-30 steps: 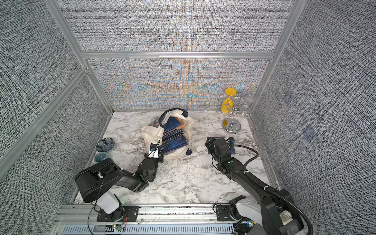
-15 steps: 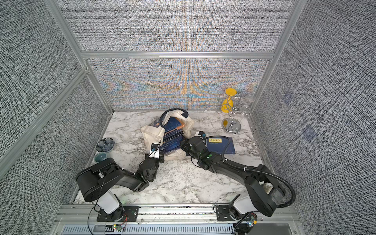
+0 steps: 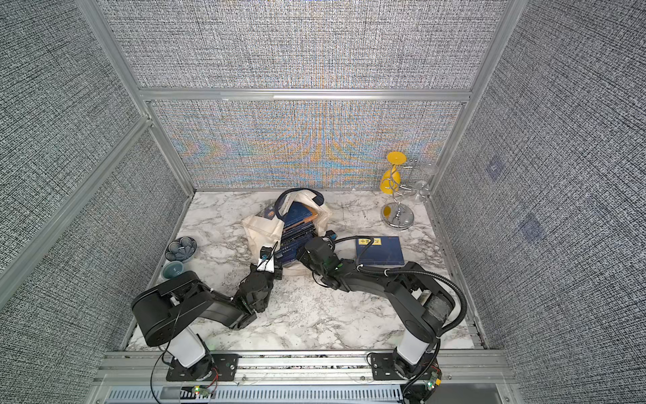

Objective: Take out the books from the canvas bag
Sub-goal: Pick up the book from the canvas bag.

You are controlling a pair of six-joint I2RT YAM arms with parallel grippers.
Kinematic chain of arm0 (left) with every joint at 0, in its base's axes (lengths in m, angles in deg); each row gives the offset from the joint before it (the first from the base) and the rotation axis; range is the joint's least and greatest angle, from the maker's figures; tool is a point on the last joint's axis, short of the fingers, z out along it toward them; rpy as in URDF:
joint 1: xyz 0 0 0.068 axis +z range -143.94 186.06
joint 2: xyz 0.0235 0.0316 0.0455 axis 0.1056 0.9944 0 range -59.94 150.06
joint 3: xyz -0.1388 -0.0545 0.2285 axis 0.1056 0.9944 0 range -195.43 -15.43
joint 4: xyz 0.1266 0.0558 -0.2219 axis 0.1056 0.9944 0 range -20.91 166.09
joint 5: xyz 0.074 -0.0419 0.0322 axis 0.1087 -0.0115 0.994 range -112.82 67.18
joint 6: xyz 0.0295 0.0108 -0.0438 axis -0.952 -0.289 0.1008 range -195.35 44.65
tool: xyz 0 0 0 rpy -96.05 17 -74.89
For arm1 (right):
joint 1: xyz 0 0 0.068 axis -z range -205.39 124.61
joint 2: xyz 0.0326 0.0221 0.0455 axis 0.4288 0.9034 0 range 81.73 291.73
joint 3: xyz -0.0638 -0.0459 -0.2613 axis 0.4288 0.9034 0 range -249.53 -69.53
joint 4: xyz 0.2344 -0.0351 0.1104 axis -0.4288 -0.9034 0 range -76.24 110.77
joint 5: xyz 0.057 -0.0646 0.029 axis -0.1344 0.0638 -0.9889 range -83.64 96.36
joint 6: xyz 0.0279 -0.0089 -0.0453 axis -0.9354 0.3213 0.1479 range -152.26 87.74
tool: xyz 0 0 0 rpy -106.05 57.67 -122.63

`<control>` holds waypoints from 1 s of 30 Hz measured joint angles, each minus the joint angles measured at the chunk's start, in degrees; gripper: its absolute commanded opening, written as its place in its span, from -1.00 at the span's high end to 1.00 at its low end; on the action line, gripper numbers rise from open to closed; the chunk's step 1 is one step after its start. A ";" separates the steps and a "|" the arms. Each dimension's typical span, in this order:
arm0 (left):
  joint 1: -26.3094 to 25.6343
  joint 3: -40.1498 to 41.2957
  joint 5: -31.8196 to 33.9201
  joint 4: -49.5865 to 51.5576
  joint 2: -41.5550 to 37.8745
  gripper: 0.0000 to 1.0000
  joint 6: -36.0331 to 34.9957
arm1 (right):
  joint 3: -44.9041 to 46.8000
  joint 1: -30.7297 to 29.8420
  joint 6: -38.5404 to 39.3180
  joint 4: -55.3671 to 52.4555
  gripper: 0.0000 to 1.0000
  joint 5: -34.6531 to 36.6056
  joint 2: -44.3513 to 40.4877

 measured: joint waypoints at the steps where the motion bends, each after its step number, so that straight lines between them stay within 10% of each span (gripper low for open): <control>1: -0.02 0.00 -0.09 0.00 0.00 1.00 0.00 | -0.07 0.00 -0.39 0.13 -0.15 0.24 0.66; 15: -0.28 0.00 -0.98 0.09 0.00 1.00 0.35 | -2.56 0.39 -4.15 1.03 0.39 6.47 9.11; 30: -0.31 -0.04 -2.84 0.66 0.22 1.00 1.73 | 0.55 1.95 -2.93 17.97 0.24 9.42 15.91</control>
